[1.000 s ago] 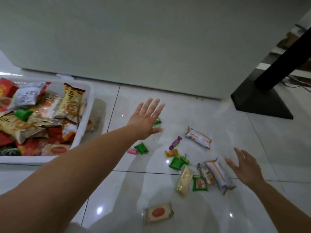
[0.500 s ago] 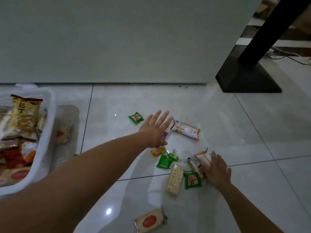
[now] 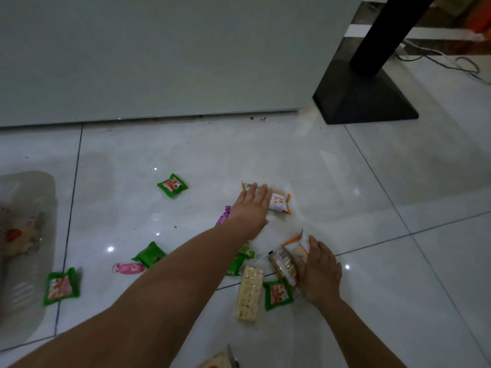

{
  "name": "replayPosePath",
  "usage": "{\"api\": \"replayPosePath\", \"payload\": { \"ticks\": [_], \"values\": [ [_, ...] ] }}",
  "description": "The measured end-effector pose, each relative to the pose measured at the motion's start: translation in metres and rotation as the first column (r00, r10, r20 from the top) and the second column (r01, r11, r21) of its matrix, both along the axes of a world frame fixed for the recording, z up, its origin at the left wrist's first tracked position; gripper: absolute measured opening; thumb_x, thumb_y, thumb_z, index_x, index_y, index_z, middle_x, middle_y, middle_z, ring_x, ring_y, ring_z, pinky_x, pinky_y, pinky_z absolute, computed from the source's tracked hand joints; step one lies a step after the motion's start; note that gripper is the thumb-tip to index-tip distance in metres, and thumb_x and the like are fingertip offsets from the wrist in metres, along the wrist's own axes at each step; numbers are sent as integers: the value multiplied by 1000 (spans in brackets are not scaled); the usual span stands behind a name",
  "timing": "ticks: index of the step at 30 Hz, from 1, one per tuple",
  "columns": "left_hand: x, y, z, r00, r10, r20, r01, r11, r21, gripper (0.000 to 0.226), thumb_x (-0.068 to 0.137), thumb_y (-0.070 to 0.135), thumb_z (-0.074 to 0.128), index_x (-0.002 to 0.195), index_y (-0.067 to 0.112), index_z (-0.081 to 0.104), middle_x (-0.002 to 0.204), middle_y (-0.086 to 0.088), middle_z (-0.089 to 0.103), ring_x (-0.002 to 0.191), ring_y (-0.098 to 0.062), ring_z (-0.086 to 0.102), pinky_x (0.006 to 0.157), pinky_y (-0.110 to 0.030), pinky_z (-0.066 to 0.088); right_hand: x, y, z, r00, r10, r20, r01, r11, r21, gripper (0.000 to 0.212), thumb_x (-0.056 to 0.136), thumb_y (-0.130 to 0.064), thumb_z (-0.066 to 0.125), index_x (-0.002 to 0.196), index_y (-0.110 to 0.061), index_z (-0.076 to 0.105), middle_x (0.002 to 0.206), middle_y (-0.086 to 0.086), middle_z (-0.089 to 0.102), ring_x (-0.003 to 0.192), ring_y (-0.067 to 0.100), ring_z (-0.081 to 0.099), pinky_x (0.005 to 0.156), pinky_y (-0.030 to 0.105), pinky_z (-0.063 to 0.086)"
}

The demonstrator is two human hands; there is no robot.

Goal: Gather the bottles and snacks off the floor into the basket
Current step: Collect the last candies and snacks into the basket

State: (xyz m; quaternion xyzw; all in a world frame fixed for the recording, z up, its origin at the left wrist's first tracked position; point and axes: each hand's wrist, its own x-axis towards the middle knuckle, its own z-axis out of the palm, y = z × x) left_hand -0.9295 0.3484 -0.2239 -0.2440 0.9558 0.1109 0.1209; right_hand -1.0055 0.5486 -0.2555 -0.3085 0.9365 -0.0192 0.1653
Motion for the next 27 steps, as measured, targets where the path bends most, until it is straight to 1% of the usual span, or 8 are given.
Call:
{"api": "replayPosePath", "payload": {
  "ticks": [3,5,8,13,17,21,24,27],
  "values": [
    [-1,1,2,1000,-21,0,21,994,-106,64,86,15,59,141,12,25,146,-13,28,133,-36,28,105,-45,30,1,0,3,1000,3,1,-3,1000,13,64,96,-48,32,151,-23,8,156,4,19,144,21,17,117,44,19],
    [5,1,4,999,24,29,-20,993,-115,70,78,10,66,135,14,27,137,-13,33,123,-35,35,92,-42,39,1,-1,6,1000,13,22,-13,999,29,65,96,-49,31,151,-22,7,157,4,17,145,22,16,117,43,19],
    [18,-2,3,993,70,99,-64,996,-68,69,80,19,66,136,12,26,136,-15,34,125,-33,33,95,-40,37,-4,-2,10,996,27,83,-30,999,34,66,96,-48,34,151,-20,8,157,8,16,144,25,17,117,42,20],
    [47,-10,17,981,132,144,-112,984,-140,49,87,14,55,130,4,35,133,-16,42,124,-30,36,97,-37,36,-16,-4,22,971,53,233,-78,992,96,75,91,-43,51,150,-21,10,154,12,17,140,31,19,111,42,28],
    [87,-33,56,978,206,15,-201,964,-172,47,86,19,55,127,5,36,129,-16,42,121,-31,38,92,-40,39,-23,-8,44,972,123,201,-143,986,88,65,91,-34,54,147,-23,24,138,12,43,125,31,43,99,38,41],
    [162,-76,112,931,349,-106,-365,901,-236,48,89,28,54,127,6,34,123,-16,50,109,-32,53,87,-38,41,-14,-56,85,963,233,136,-234,972,-10,61,95,-43,45,149,-29,20,125,15,55,112,31,55,92,40,46],
    [245,-103,164,849,469,-244,-523,811,-261,49,89,31,55,128,8,34,121,-14,51,106,-33,55,84,-40,41,24,-125,124,904,388,182,-371,921,-120,59,95,-49,40,147,-38,15,107,19,61,86,28,62,75,34,47],
    [344,-116,207,763,577,-293,-647,694,-316,51,89,32,56,128,6,35,121,-15,50,107,-34,53,84,-41,42,88,-199,159,836,532,138,-495,838,-230,58,95,-49,39,147,-37,18,107,22,62,90,31,63,74,35,46]
  ]
}}
